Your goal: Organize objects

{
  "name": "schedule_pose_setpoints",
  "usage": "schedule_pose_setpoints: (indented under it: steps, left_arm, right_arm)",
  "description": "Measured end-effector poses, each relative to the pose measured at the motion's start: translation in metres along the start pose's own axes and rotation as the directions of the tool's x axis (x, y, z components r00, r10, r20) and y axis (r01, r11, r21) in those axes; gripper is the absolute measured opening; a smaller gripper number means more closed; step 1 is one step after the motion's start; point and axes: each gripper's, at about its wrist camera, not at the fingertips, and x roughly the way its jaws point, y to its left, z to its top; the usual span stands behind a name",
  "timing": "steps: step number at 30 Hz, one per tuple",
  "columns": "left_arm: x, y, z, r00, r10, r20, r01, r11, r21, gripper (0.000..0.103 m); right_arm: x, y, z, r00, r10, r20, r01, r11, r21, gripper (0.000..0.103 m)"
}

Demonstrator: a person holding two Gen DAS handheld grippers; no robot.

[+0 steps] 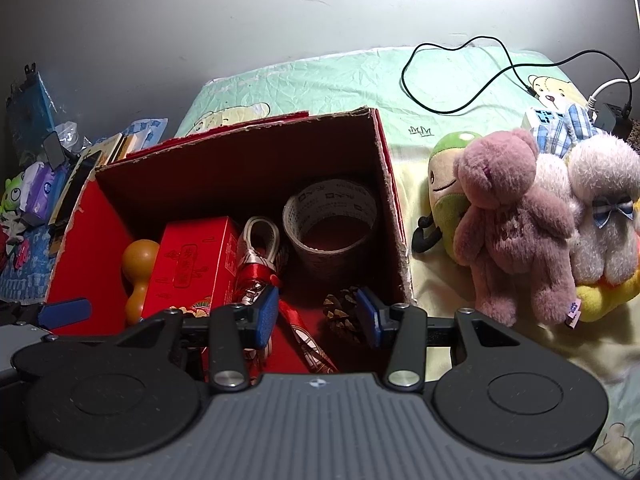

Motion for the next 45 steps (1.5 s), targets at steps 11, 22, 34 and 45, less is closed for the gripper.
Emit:
schedule_pose_setpoints:
  steps: [11,22,34,45]
  left_arm:
    - [-0.004,-0.001,0.0,1.0,0.005,0.02,-0.005,1.0,0.0,0.102]
    - [-0.019,0.0,0.004,0.997,0.01,0.081,-0.011,1.0,0.005,0.102]
    - [-0.035,0.001,0.01,0.99,-0.004,0.142,0.003,1.0,0.011,0.102]
    - [-0.027,0.001,0.001,0.993,-0.018,0.118,0.017,1.0,0.009,0.102]
  right_arm:
    - [-0.005,-0.001,-0.002,1.0,0.013,0.023,-0.013,1.0,0.006,0.046]
    - [-0.017,-0.001,-0.001,0.994,0.047,0.095,-0.048,0.999,0.012,0.046]
    - [-0.032,-0.004,-0.003,0.977,0.078,0.2,-0.085,0.996,0.028,0.046]
    - [-0.032,-0.005,-0.013,0.972,0.083,0.222,-0.088,0.996,0.011,0.046]
